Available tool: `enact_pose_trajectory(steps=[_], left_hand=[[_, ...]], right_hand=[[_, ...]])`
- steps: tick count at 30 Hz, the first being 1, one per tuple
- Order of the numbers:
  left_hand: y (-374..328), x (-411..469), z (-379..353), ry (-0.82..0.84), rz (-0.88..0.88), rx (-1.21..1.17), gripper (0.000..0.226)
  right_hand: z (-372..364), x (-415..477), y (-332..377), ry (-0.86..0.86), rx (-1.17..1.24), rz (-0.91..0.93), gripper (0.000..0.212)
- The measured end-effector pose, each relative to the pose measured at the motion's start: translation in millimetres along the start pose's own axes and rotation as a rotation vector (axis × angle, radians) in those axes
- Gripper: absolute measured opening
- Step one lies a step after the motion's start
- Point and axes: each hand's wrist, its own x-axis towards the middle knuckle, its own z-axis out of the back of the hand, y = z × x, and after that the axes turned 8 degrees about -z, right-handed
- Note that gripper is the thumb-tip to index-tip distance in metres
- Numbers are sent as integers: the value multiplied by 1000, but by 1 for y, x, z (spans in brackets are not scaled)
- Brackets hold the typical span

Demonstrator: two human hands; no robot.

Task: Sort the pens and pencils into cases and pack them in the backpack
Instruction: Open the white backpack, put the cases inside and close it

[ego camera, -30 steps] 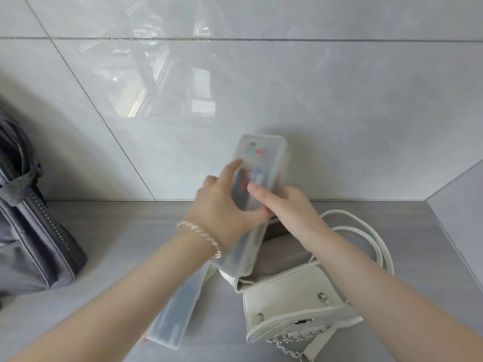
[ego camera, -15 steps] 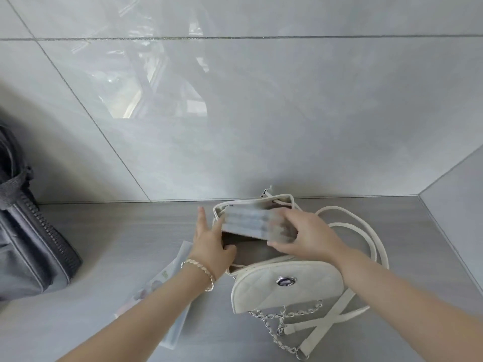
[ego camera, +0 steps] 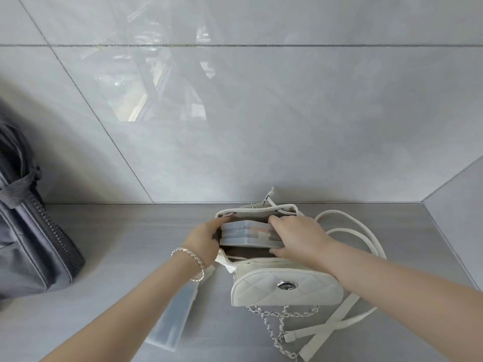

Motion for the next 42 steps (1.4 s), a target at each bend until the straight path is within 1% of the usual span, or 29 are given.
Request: enact_pose_trajectory(steps=[3, 5, 8, 11, 13, 17, 20, 22, 23, 24, 25, 26, 27, 28, 29, 30, 31, 32, 33, 34, 35, 37, 40, 41, 42], left_hand=[[-8, -4, 2, -5, -29, 41, 72], [-16, -8, -4, -22, -89, 69, 73], [-23, -14, -17, -13, -153, 112, 78], [-17, -16, -19, -6, -100, 121, 78], [-14, -17, -20, -12, -77, 114, 78], [-9, -16, -30, 25, -120, 55, 81], [0, -16, -26, 24, -170, -86, 82], [8, -20, -20, 79, -179, -345, 72], [11, -24, -16, 81, -149, -512, 60], [17, -27, -12, 38, -96, -663, 43], [26, -29, -9, -38, -29, -763, 27], [35, -31, -8, -140, 29, -733, 18], [47, -33, -7, -222, 62, -544, 13], [57, -35, -8, -229, 108, -256, 17], [65, -38, -11, -170, 174, 55, 34], [69, -41, -14, -75, 233, 310, 55], [71, -45, -17, 25, 285, 469, 73], [70, -47, -20, 81, 317, 529, 83], [67, -49, -21, 89, 330, 512, 87], [65, -48, -19, 63, 340, 451, 89], [59, -48, -15, 15, 347, 370, 89], [38, -47, 2, -145, 319, 180, 91], [-15, -43, 34, -367, 114, -47, 89], [-33, -42, 42, -413, 37, -104, 89], [-49, -39, 45, -431, -20, -152, 90]], right_hand=[[0, 3, 6, 56, -85, -30, 39], [-10, 10, 18, 103, -187, -54, 35], [-33, 25, 34, 185, -317, 4, 35], [-43, 35, 32, 278, -211, 97, 39], [-48, 36, 25, 345, -96, 117, 43], [-57, 42, 19, 371, 24, 94, 62], [-48, 43, 22, 415, 128, 47, 72], [-44, 31, 23, 429, 200, 32, 78], [-43, 23, 24, 417, 256, 29, 77], [-41, 14, 24, 391, 342, 20, 74], [-39, 7, 24, 345, 463, 17, 69], [-34, 0, 24, 322, 609, -1, 64], [-25, -5, 25, 325, 764, -47, 59], [-14, -8, 27, 353, 913, -104, 55], [-5, -10, 27, 384, 1039, -155, 50], [3, -10, 28, 399, 1118, -195, 46], [7, -11, 28, 394, 1146, -218, 42], [11, -12, 29, 384, 1177, -232, 38], [12, -13, 28, 373, 1203, -241, 33], [15, -15, 30, 374, 1225, -245, 26], [15, -16, 31, 378, 1228, -235, 22], [16, -20, 30, 390, 1234, -221, 19], [19, -19, 31, 449, 1316, -128, 22], [20, -17, 31, 468, 1335, -93, 29], [21, -13, 30, 479, 1372, -78, 40]])
